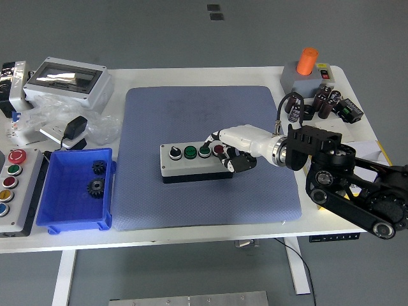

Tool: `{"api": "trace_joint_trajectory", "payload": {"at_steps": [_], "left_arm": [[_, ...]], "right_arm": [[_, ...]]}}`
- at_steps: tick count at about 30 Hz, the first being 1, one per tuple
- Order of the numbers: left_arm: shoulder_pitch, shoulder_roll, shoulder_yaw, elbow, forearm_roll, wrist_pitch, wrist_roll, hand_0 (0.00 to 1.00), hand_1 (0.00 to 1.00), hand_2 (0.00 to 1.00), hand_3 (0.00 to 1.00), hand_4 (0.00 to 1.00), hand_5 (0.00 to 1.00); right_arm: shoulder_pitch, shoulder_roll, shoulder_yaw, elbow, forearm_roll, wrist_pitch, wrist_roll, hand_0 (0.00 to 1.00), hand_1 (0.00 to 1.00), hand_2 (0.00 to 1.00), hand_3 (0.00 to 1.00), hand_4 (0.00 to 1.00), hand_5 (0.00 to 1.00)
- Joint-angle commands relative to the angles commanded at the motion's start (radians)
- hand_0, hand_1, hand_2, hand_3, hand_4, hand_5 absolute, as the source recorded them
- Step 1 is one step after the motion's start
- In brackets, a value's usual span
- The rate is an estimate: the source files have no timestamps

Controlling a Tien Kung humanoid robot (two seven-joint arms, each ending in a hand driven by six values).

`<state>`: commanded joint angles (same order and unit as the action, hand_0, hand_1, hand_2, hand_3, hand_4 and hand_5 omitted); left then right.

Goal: Pick up the button,place it on the desk,press the button,press the button

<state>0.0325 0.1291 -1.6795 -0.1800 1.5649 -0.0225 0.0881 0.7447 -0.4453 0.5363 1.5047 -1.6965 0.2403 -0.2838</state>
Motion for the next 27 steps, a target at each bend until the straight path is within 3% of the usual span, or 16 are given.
{"api": "trace_joint_trajectory", "payload": {"at_steps": [19,23,27], "left_arm": [[-0.003,0.002,0.001,0.0,0.003,-0.003,-0.003,0.73,0.735,0.634,0.689,0.617,0.199],[-0.003,0.001,0.002,0.0,0.002,-0.003,-0.002,0.73,0.735,0.634,0.688,0.618,0.199],[-0.004,0.001,0.0,0.0,0.003,-0.003,-0.002,0.73,0.735,0.634,0.688,0.618,0.199]], "right_arm": [[0.008,0.036,-0.065,-0.069,-0.03,-0.012,-0.028,0.294,0.302,0.223,0.784,0.209,0.002],[0.001,0.028,-0.029,-0.046,-0.013,-0.05,0.001,0.293,0.297,0.221,0.783,0.202,0.009],[-0.007,0.013,0.049,-0.003,0.039,-0.131,0.067,0.293,0.297,0.221,0.783,0.202,0.009]]}}
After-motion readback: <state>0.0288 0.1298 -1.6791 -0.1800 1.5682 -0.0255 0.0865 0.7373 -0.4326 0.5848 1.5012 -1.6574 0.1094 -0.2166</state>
